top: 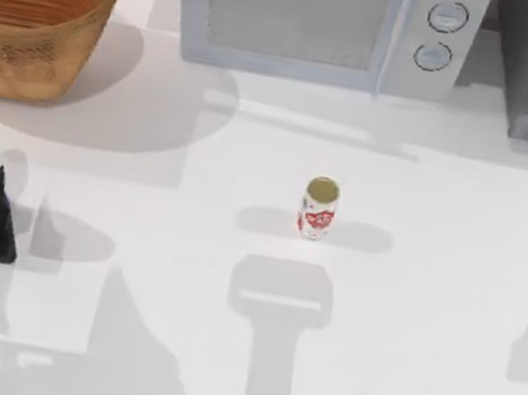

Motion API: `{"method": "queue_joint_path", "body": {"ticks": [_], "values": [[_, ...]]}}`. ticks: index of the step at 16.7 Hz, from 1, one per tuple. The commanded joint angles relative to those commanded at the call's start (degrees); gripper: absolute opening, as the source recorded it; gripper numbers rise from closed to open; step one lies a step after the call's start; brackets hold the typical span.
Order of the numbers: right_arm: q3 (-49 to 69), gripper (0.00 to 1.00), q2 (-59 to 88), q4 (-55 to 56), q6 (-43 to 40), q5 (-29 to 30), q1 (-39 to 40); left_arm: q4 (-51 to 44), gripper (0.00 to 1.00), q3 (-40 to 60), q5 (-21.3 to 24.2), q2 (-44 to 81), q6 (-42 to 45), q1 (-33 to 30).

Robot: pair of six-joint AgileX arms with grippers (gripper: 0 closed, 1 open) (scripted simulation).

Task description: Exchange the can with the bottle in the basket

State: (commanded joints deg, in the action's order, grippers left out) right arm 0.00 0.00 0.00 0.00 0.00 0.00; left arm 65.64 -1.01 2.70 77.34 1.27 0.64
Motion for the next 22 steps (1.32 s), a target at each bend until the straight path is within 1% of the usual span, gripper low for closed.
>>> {"method": "queue_joint_path", "body": {"ticks": [3,6,13,22], "values": [[0.0,1.00,0.0,0.0,0.0,0.0,0.0,7.7,1.00,-0.3,0.2,9.7,0.0,0.2],[0.0,1.00,0.0,0.0,0.0,0.0,0.0,11.9,1.00,-0.6,0.3,15.1,0.0,0.4],[0.0,1.00,0.0,0.0,0.0,0.0,0.0,12.5,1.00,0.3,0.2,16.6,0.0,0.3],[0.0,1.00,0.0,0.0,0.0,0.0,0.0,16.3,1.00,11.9,-0.3,32.1,-0.2,-0.4]]}}
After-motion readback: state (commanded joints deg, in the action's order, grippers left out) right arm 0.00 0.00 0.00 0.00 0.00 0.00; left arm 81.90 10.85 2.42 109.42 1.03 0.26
